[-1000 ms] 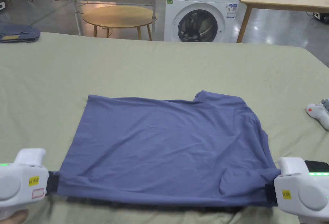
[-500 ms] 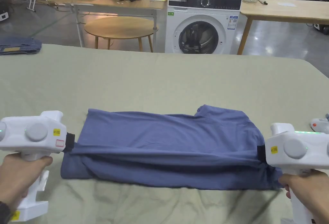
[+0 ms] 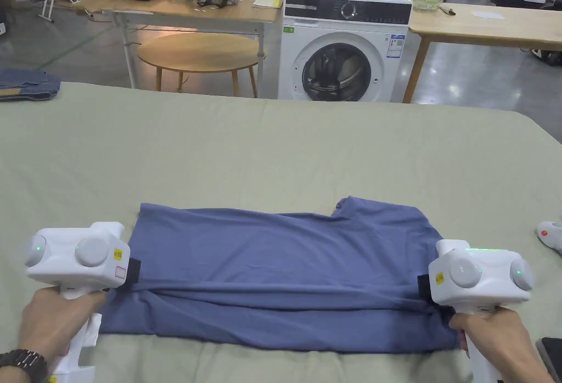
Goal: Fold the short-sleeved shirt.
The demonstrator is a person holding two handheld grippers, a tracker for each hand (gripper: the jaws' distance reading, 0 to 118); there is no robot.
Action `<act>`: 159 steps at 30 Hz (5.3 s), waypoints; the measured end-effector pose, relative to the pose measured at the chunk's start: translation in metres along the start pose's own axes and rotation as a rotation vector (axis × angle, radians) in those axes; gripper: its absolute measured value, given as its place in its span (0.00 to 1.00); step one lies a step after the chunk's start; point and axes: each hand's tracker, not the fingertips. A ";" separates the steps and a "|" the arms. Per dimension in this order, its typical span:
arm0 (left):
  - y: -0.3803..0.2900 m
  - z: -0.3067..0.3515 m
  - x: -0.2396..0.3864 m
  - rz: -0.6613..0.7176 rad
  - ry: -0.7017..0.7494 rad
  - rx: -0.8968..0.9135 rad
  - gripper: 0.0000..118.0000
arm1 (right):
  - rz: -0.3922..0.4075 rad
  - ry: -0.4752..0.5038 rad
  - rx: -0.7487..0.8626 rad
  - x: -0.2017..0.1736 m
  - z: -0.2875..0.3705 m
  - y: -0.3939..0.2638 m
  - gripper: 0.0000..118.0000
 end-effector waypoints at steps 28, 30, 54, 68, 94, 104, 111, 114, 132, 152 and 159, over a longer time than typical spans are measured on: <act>-0.083 0.151 0.037 -0.029 0.026 0.689 0.00 | -0.075 0.025 0.753 -0.081 0.160 -0.078 0.00; -0.078 0.143 0.028 -0.041 0.030 0.605 0.00 | -0.073 0.025 0.749 -0.080 0.161 -0.080 0.00; -0.059 0.022 0.009 -0.024 0.061 -0.135 0.30 | -0.037 -0.009 0.565 -0.062 0.114 -0.095 0.00; -0.063 0.040 -0.018 0.016 -0.026 -0.058 0.00 | -0.056 0.016 0.139 0.011 0.070 -0.063 0.60; -0.056 0.082 -0.028 0.018 -0.057 0.037 0.00 | -0.016 0.112 0.040 0.019 0.096 -0.058 0.05; -0.082 0.111 -0.047 0.008 -0.052 0.040 0.00 | 0.035 0.107 0.006 0.010 0.122 -0.077 0.05; -0.124 0.111 -0.057 -0.003 -0.028 -0.019 0.00 | 0.057 0.095 -0.126 0.004 0.118 -0.124 0.05; -0.141 0.102 -0.059 -0.001 -0.018 -0.054 0.00 | 0.067 0.088 -0.170 0.000 0.110 -0.142 0.05; -0.131 0.119 -0.035 -0.047 -0.019 0.046 0.28 | 0.147 -0.088 0.013 -0.023 0.130 -0.119 0.61; -0.077 0.151 0.006 0.025 0.019 0.685 0.00 | -0.056 0.090 0.698 -0.106 0.163 -0.078 0.00; -0.008 0.098 -0.038 0.093 -0.045 0.426 0.00 | -0.052 0.120 0.692 -0.112 0.152 -0.066 0.00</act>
